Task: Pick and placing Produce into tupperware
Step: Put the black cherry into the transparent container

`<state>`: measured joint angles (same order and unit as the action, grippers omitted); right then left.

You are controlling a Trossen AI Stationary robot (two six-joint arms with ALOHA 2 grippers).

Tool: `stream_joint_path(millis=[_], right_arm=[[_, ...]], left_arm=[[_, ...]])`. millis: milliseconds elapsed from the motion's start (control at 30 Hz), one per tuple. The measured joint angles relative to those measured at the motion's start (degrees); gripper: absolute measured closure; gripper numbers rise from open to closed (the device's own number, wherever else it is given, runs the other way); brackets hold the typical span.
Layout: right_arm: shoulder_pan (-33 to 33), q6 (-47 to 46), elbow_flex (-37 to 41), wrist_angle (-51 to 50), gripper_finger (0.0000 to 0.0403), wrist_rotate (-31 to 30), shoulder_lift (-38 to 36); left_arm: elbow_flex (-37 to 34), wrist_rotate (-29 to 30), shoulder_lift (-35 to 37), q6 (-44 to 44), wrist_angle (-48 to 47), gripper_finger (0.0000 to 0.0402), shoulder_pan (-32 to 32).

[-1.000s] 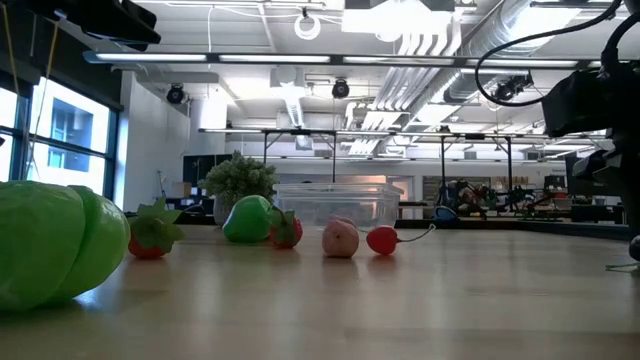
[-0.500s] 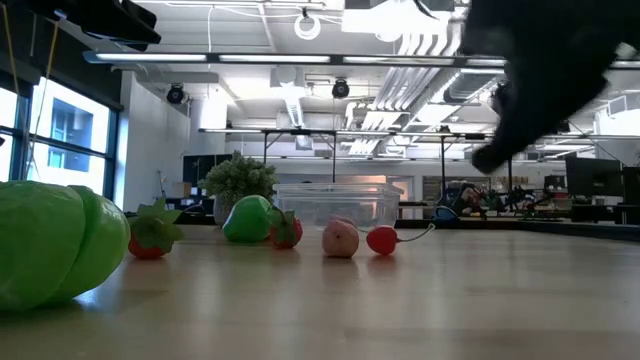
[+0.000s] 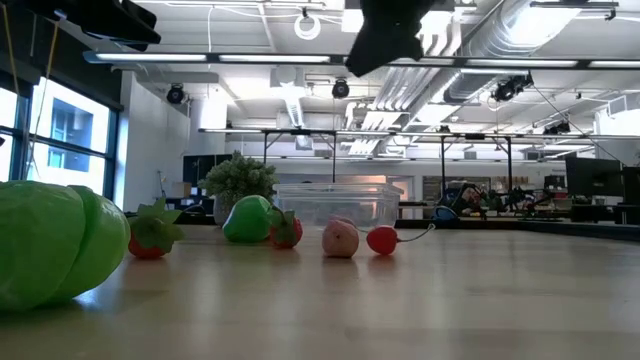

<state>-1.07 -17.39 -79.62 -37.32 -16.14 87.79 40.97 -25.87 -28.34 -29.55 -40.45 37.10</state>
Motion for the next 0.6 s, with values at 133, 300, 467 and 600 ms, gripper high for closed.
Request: stream_joint_path(millis=[133, 300, 467, 600], right_arm=[[-9.11, 4.56, -3.93, -0.10, 0.0290, 8.60, 2.73], [-14.40, 7.14, -7.02, -3.71, 0.0290, 15.76, 12.74], [-16.69, 8.92, -10.54, -7.18, 0.0290, 17.22, 22.64], [-17.98, 9.95, -13.79, -7.34, 0.0290, 17.92, 27.89]], left_arm=[[0.00, 0.00, 0.00, -0.01, -0.02, 0.0399, 0.00], [0.00, 0.00, -0.01, 0.00, -0.01, 0.0399, 0.00], [0.00, 0.00, 0.00, 0.01, 0.00, 0.0399, 0.00], [0.00, 0.00, 0.00, 0.01, -0.01, 0.0399, 0.01]])
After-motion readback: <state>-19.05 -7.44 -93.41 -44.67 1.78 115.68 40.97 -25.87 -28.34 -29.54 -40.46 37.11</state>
